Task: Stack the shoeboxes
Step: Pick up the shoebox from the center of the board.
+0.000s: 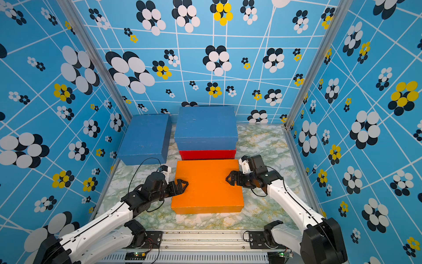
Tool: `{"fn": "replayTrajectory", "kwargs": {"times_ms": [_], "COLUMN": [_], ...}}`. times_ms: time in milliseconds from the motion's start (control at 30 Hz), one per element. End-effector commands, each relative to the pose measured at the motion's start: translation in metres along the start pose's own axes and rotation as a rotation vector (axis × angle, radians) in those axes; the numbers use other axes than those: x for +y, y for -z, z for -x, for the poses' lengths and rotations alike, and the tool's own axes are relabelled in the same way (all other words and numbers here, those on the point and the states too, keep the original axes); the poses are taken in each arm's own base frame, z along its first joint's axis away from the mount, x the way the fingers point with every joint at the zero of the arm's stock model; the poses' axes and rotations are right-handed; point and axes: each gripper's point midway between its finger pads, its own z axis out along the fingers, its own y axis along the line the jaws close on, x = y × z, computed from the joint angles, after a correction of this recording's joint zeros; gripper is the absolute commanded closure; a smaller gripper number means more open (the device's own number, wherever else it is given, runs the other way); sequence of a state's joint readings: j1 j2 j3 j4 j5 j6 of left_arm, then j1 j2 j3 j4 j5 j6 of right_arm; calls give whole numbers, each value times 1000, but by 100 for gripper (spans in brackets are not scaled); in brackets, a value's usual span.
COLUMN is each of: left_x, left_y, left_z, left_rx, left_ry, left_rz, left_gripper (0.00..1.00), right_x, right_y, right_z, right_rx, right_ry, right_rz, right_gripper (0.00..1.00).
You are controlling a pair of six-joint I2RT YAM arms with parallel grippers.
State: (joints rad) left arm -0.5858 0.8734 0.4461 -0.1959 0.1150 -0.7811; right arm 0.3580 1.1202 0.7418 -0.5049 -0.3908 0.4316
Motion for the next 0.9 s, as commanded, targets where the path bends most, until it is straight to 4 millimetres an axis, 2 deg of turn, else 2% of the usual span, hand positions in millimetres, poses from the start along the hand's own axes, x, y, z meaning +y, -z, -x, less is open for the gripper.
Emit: {"fn": "replayTrajectory", "kwargs": {"times_ms": [0, 233, 400, 633, 867], "left_x": [2, -12, -15, -20, -32], "left_y": [4, 4, 0, -1, 9], "left_z": [-6, -8, -14, -18, -11], "left_rx": [17, 16, 50, 67, 41], "left_ry": [-13, -5, 0, 14, 6], "left_rz": [-18, -112, -130, -167, -214], "left_gripper": [0, 1, 0, 0, 0], "right_x": [-7, -13, -12, -10, -1], "right_y": [1, -6, -10, -12, -6], "right_z": [-16, -34, -34, -35, -34], "right_rx": [19, 53, 29, 39, 28], "right_ry": [27, 3, -23, -32, -36], "right_rz": [-13, 5, 25, 44, 87], "right_gripper": [2, 3, 5, 15, 26]}}
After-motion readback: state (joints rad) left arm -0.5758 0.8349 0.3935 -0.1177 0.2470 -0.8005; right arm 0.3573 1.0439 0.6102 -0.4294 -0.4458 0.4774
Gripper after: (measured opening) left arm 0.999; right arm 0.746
